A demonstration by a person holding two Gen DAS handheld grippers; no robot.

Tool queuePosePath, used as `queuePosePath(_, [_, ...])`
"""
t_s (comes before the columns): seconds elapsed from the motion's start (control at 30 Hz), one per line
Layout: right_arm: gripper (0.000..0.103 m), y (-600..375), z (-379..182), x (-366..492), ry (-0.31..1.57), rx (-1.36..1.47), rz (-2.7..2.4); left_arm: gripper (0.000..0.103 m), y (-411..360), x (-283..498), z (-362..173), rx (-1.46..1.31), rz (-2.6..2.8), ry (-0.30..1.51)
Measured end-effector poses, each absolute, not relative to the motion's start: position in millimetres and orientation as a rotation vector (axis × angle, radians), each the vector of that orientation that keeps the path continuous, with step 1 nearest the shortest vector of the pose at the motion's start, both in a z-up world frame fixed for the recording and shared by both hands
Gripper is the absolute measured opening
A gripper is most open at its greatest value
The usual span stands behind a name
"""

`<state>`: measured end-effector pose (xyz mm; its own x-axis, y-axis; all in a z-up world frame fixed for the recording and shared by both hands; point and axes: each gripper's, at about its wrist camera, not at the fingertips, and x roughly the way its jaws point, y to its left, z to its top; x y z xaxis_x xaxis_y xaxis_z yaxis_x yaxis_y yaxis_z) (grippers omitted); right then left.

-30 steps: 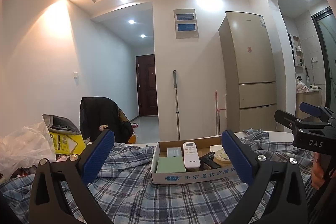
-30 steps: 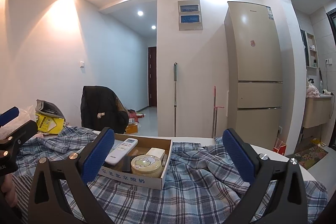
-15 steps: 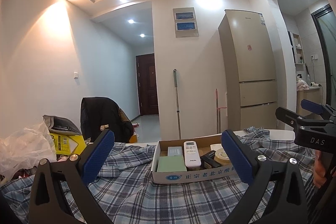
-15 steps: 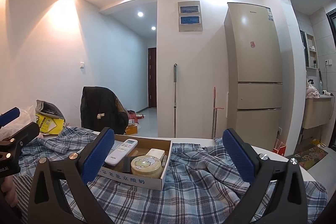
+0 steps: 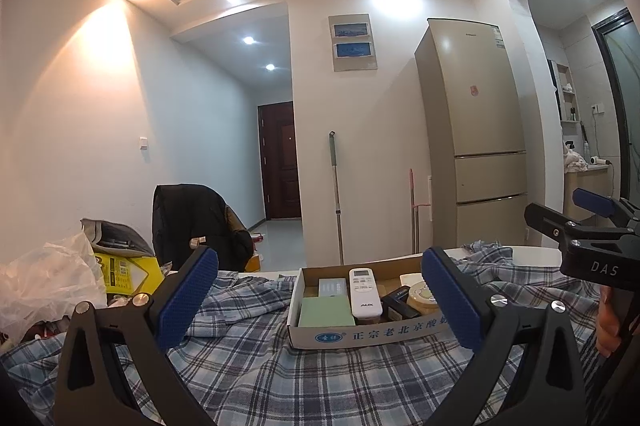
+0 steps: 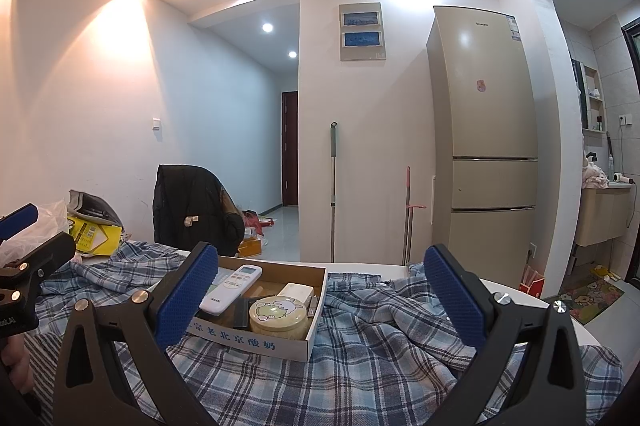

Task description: Organize rigid objects

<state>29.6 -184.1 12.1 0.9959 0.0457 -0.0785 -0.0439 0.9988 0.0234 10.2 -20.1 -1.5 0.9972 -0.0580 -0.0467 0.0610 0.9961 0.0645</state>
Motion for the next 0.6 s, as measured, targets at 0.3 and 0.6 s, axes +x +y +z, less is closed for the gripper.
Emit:
queuePosePath(0.3, [0.103,-184.1,12.0,29.7,0.08,0.022,0.045,0.103,-18.5,12.0,-1.8,0.065,-0.05,0.05])
queuePosePath(0.6, [0.103,-184.4,12.1,29.7,0.079,0.021,0.045,0.103,-18.4,16.8,-3.3,0.067,-0.053,0.072])
